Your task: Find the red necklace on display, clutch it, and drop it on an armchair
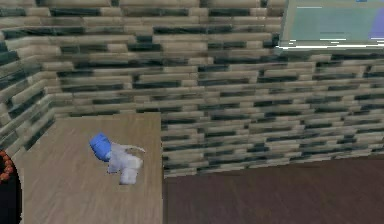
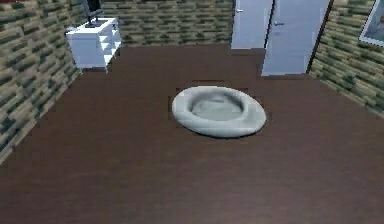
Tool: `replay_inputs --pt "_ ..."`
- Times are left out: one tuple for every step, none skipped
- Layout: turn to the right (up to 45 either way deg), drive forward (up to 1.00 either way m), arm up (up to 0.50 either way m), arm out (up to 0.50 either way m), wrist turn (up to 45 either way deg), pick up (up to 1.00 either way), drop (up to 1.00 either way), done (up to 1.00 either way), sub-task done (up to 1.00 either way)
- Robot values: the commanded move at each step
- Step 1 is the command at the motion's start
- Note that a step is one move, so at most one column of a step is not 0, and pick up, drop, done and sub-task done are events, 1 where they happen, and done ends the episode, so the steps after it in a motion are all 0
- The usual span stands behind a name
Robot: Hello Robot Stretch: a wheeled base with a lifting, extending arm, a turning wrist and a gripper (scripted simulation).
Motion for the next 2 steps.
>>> replay_inputs --pt "21.0 0.0 0.0 0.0 0.0 0.0 0.0 0.0 0.0" --pt "0.0 0.05 0.0 0.0 0.0 0.0 0.0 0.0 0.0"
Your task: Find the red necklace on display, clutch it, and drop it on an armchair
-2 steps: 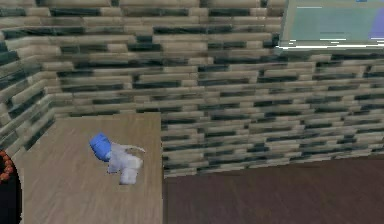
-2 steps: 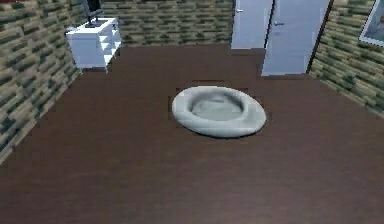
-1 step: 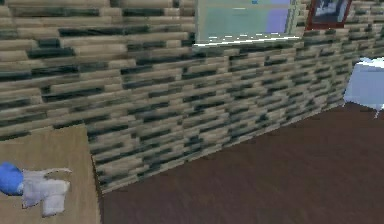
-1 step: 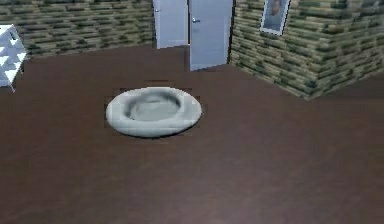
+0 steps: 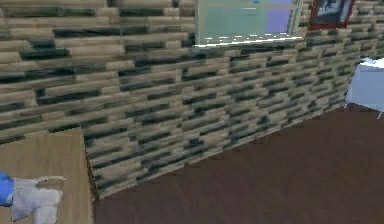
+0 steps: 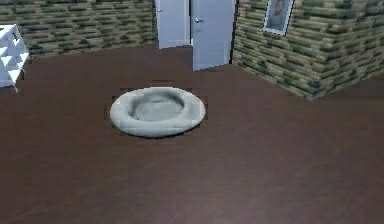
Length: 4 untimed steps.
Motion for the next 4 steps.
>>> replay_inputs --pt "-45.0 0.0 0.0 0.0 0.0 0.0 0.0 0.0 0.0" --pt "-45.0 0.0 0.0 0.0 0.0 0.0 0.0 0.0 0.0" --pt "-45.0 0.0 0.0 0.0 0.0 0.0 0.0 0.0 0.0" --pt "-27.0 0.0 0.0 0.0 0.0 0.0 0.0 0.0 0.0"
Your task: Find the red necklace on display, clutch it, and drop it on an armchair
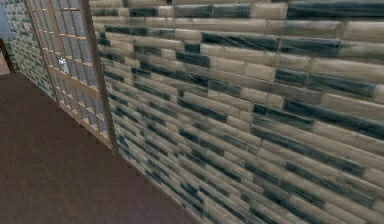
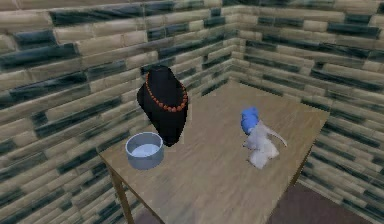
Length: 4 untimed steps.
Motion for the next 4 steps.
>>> replay_inputs --pt "0.0 0.0 0.5 0.0 0.0 0.0 0.0 0.0 0.0" --pt "0.0 0.0 0.38 0.0 0.0 0.0 0.0 0.0 0.0" --pt "0.0 0.0 0.0 0.44 0.0 0.0 0.0 0.0 0.0" --pt "0.0 0.0 0.0 0.0 45.0 0.0 0.0 0.0 0.0"
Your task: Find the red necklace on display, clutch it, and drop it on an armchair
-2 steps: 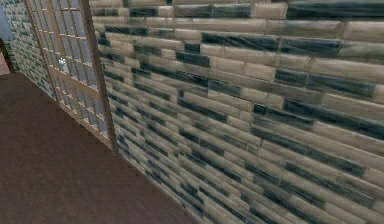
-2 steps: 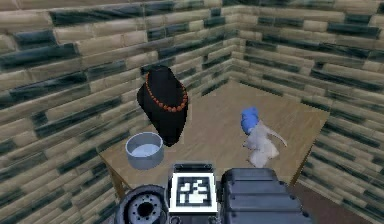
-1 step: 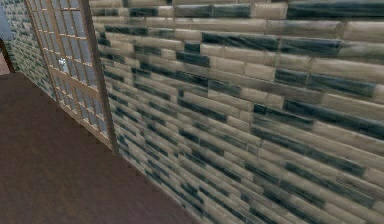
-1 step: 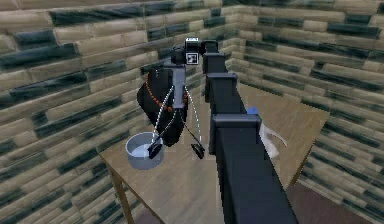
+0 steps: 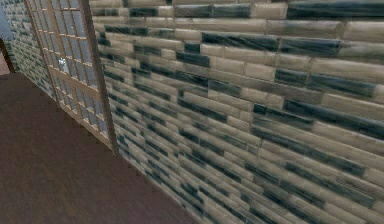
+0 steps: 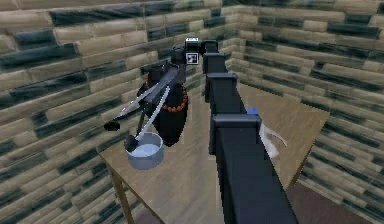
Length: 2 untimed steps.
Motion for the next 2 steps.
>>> replay_inputs --pt "0.0 0.0 0.0 0.0 45.0 0.0 0.0 0.0 0.0" --pt "0.0 0.0 0.0 0.0 45.0 0.0 0.0 0.0 0.0"
